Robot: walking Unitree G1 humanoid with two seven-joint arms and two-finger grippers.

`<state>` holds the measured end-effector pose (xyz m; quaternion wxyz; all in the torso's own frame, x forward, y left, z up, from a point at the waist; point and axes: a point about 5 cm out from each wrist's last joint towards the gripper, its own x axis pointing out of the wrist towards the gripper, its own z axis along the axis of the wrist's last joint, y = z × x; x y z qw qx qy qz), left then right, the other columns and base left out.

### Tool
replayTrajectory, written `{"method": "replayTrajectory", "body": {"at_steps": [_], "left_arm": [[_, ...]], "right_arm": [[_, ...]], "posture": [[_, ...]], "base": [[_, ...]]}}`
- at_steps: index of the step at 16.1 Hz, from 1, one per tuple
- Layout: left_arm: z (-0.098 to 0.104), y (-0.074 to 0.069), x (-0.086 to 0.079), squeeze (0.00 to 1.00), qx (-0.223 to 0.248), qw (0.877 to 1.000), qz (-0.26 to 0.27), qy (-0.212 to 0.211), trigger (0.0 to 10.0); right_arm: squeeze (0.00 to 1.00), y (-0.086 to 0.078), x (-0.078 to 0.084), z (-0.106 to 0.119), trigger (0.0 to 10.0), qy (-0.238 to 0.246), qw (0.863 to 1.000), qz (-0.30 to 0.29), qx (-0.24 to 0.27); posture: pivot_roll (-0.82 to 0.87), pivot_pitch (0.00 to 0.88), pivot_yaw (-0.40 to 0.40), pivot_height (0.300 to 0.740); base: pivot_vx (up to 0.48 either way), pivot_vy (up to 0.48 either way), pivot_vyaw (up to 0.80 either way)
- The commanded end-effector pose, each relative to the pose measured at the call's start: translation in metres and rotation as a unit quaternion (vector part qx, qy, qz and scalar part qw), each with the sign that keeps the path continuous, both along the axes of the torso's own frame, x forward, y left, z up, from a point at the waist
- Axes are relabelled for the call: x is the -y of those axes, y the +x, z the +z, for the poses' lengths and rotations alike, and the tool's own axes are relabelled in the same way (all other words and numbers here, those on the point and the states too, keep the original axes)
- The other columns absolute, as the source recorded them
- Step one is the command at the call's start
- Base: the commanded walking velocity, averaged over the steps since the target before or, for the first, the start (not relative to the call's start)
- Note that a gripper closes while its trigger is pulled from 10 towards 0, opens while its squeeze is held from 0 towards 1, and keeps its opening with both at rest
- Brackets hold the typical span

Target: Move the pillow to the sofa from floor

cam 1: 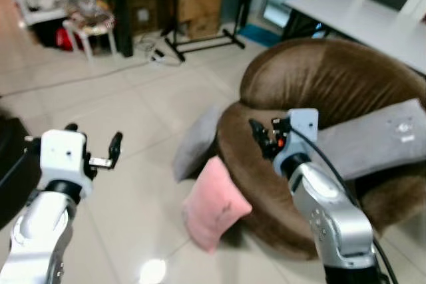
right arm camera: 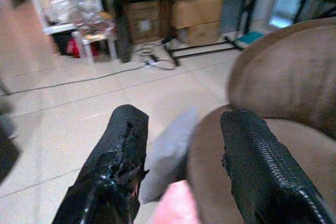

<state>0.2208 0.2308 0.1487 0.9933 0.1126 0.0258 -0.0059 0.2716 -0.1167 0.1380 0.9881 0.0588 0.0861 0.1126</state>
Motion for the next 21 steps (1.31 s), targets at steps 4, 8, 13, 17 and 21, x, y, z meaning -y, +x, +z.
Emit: {"method": "replayTrajectory", "body": {"at_steps": [4, 8, 13, 17, 21], "left_arm": [[-0.0007, 0.0010, 0.0078, 0.00, -0.001, 1.000, -0.012, -0.008, 10.0], [0.0008, 0.0018, 0.0092, 0.00, -0.001, 1.000, -0.015, -0.004, 10.0], [-0.0002, 0.0016, 0.0117, 0.00, -0.004, 1.000, -0.020, -0.002, 10.0], [-0.0005, 0.0010, 0.0131, 0.00, -0.005, 1.000, -0.023, -0.003, 10.0], [-0.0002, 0.0018, 0.0151, 0.00, -0.005, 1.000, -0.028, -0.002, 10.0]], "right_arm": [[0.00, -0.0006, 0.0108, 0.0011, 10.0, -0.015, 1.000, -0.013, -0.002], [0.00, 0.0003, 0.0154, -0.0019, 10.0, -0.012, 0.999, -0.035, -0.008], [0.00, -0.0017, 0.0129, -0.0023, 10.0, -0.007, 1.000, -0.028, -0.011], [0.00, -0.0023, 0.0111, -0.0019, 10.0, -0.003, 1.000, -0.023, -0.011], [0.00, -0.0012, 0.0097, -0.0010, 10.0, -0.003, 1.000, -0.021, -0.008]], "posture": [[0.04, 0.000, -0.089, 0.740], [0.04, 0.000, -0.087, 0.740], [0.04, 0.000, -0.087, 0.740], [0.04, 0.000, -0.087, 0.740], [0.04, 0.000, -0.087, 0.740]], "base": [[0.321, 0.000, 0.53], [0.315, 0.000, 0.00], [0.299, 0.000, 0.00], [0.296, 0.000, 0.00], [0.218, 0.000, 0.00]]}}
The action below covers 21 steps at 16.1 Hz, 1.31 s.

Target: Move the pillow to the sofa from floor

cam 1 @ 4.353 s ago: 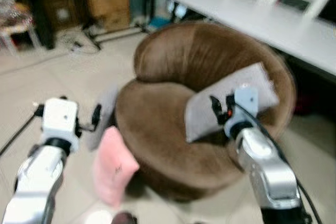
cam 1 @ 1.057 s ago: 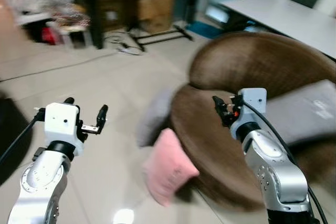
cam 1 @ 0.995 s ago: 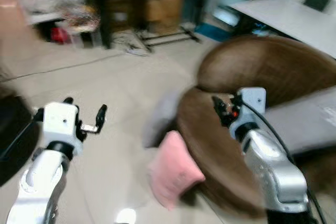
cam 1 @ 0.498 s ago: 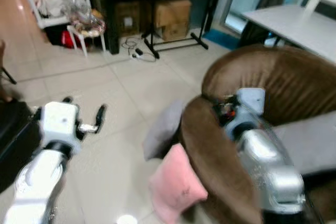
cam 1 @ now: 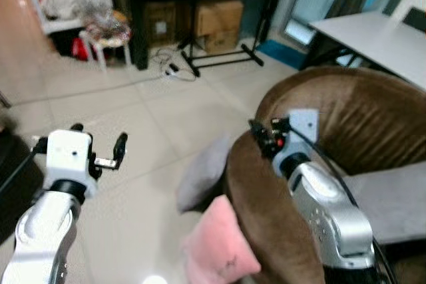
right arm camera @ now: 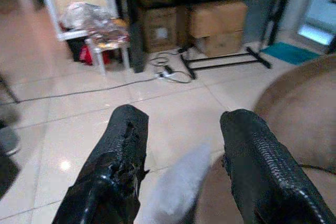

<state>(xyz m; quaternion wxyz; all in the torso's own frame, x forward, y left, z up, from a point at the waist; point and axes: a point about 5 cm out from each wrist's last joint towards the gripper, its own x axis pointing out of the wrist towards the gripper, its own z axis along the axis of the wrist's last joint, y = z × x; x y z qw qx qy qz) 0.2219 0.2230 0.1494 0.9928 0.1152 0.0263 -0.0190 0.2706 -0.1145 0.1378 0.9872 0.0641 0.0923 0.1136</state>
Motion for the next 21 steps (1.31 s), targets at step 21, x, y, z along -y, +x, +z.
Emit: {"method": "replayTrajectory", "body": {"at_steps": [21], "left_arm": [[-0.012, -0.012, -0.006, 0.00, 0.026, 0.999, 0.026, 0.008, 10.0]], "right_arm": [[0.00, 0.000, 0.025, -0.011, 10.0, -0.068, 0.996, -0.047, 0.035]], "posture": [[0.05, 0.000, -0.095, 0.600]], "base": [[0.000, 0.000, 0.00]]}}
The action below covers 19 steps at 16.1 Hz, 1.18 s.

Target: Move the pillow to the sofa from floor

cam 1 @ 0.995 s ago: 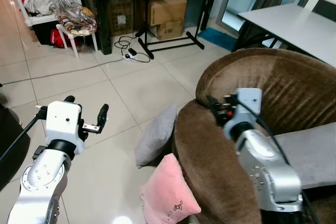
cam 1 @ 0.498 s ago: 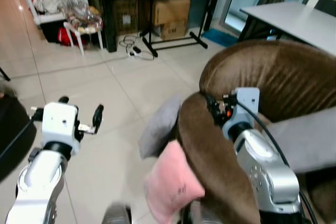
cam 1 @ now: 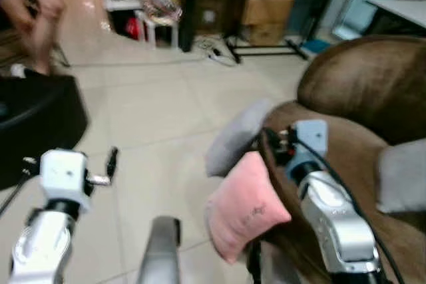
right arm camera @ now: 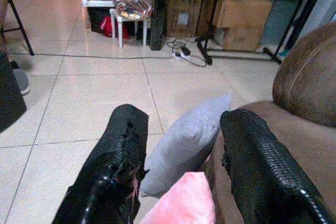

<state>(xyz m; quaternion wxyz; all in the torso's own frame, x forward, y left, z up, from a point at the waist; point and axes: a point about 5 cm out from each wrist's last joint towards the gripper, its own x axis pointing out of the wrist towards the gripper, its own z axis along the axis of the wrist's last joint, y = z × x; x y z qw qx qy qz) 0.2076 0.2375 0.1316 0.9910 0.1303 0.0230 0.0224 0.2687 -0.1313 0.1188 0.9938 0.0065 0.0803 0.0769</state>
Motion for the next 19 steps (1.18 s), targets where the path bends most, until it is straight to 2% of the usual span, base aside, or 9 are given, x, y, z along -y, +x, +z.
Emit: {"method": "replayTrajectory", "body": {"at_steps": [1, 5, 7, 11, 13, 14, 16, 17, 19], "left_arm": [[0.006, 0.003, 0.009, 0.00, 0.018, 1.000, -0.016, -0.006, 10.0], [0.007, 0.004, 0.011, 0.00, 0.032, 0.999, -0.031, -0.019, 10.0], [0.007, 0.004, 0.011, 0.00, 0.032, 0.999, -0.035, -0.023, 10.0], [0.007, 0.004, 0.012, 0.00, 0.033, 0.998, -0.041, -0.026, 10.0], [0.008, 0.006, 0.013, 0.00, 0.033, 0.998, -0.047, -0.028, 10.0], [0.009, 0.009, 0.014, 0.00, 0.031, 0.997, -0.060, -0.028, 10.0], [0.009, 0.011, 0.015, 0.00, 0.028, 0.997, -0.070, -0.029, 10.0], [0.008, 0.016, 0.017, 0.00, 0.025, 0.996, -0.084, -0.030, 10.0], [0.008, 0.018, 0.019, 0.00, 0.023, 0.995, -0.090, -0.031, 10.0]], "right_arm": [[0.00, 0.002, 0.008, 0.008, 10.0, -0.006, 1.000, -0.010, 0.019], [0.00, 0.003, 0.003, 0.006, 10.0, -0.010, 1.000, 0.004, 0.020], [0.00, 0.003, 0.002, 0.006, 10.0, -0.021, 0.999, 0.014, 0.021], [0.00, 0.003, 0.003, 0.005, 10.0, -0.013, 1.000, 0.005, 0.017], [0.00, 0.003, 0.004, 0.004, 10.0, -0.009, 1.000, 0.001, 0.016], [0.00, 0.002, 0.005, 0.004, 10.0, -0.006, 1.000, -0.006, 0.016], [0.00, 0.001, 0.006, 0.004, 10.0, -0.006, 1.000, -0.012, 0.016], [0.00, -0.003, 0.011, 0.003, 10.0, -0.007, 0.999, -0.030, 0.016], [0.00, -0.005, 0.014, 0.003, 10.0, -0.008, 0.999, -0.037, 0.016]], "posture": [[0.06, 0.000, -0.099, 0.600], [0.06, 0.000, -0.099, 0.600], [0.06, 0.000, -0.102, 0.600], [0.06, 0.000, -0.096, 0.600], [0.06, 0.000, -0.081, 0.600], [0.04, 0.000, -0.048, 0.600], [0.04, 0.000, -0.048, 0.600], [0.02, 0.000, -0.008, 0.600], [0.01, 0.000, -0.003, 0.600]], "base": [[0.000, 0.000, 0.00], [0.000, 0.000, 0.00], [0.319, 0.000, 0.21], [0.352, 0.000, 0.27], [0.352, 0.000, 0.00], [0.352, 0.000, 0.00], [0.352, 0.000, 0.00], [0.356, 0.000, 0.00], [0.351, 0.000, 0.00]]}}
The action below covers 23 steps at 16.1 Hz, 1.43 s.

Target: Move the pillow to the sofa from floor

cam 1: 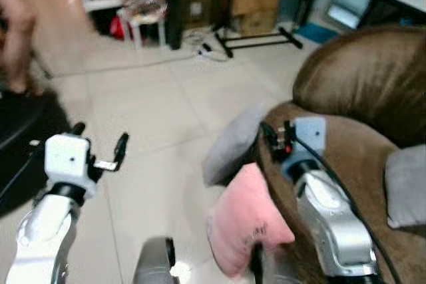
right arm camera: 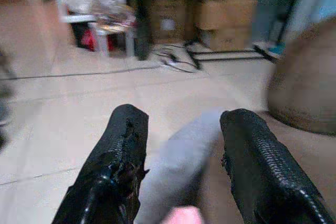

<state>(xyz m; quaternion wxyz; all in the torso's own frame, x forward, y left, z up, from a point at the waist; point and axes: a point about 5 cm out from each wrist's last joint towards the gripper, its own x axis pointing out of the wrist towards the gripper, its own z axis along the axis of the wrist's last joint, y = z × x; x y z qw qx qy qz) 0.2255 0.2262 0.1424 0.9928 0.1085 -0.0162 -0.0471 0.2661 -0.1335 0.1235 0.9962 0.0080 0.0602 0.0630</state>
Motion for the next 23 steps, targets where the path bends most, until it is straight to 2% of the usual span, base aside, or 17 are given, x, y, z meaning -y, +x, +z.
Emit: {"method": "replayTrajectory", "body": {"at_steps": [1, 4, 9, 10, 11, 16, 23], "left_arm": [[-0.003, 0.001, 0.008, 0.00, -0.007, 1.000, -0.017, -0.007, 10.0], [-0.005, -0.001, 0.007, 0.00, -0.011, 1.000, -0.006, -0.005, 10.0], [-0.007, -0.005, 0.005, 0.00, -0.013, 1.000, 0.003, -0.001, 10.0], [-0.006, -0.005, 0.004, 0.00, -0.014, 1.000, 0.004, 0.001, 10.0], [-0.006, -0.004, 0.002, 0.00, -0.014, 1.000, 0.004, 0.003, 10.0], [-0.008, -0.008, -0.001, 0.00, -0.022, 1.000, 0.004, 0.011, 10.0], [-0.010, -0.015, -0.002, 0.00, -0.031, 0.999, 0.006, 0.010, 10.0]], "right_arm": [[0.00, -0.002, 0.012, -0.002, 10.0, -0.009, 1.000, -0.023, -0.005], [0.00, 0.000, 0.008, -0.002, 10.0, -0.008, 1.000, -0.002, -0.007], [0.00, 0.005, 0.006, -0.013, 10.0, -0.031, 0.998, 0.030, -0.043], [0.00, 0.008, 0.007, -0.024, 10.0, -0.060, 0.994, 0.040, -0.077], [0.00, 0.012, 0.007, -0.030, 10.0, -0.070, 0.992, 0.048, -0.094], [0.00, 0.029, -0.004, -0.037, 10.0, -0.066, 0.989, 0.076, -0.112], [0.00, 0.029, -0.010, -0.044, 10.0, -0.071, 0.986, 0.093, -0.122]], "posture": [[0.01, 0.000, -0.003, 0.600], [0.02, 0.000, -0.022, 0.600], [0.04, 0.000, -0.039, 0.585], [0.04, 0.000, -0.034, 0.575], [0.04, 0.000, -0.031, 0.565], [0.05, 0.000, -0.037, 0.520], [0.06, 0.000, -0.045, 0.460]], "base": [[0.349, 0.000, 0.00], [0.095, 0.000, 0.00], [0.000, 0.000, 0.00], [0.000, 0.000, 0.00], [0.000, 0.000, 0.00], [0.000, 0.000, 0.00], [0.000, 0.000, 0.00]]}}
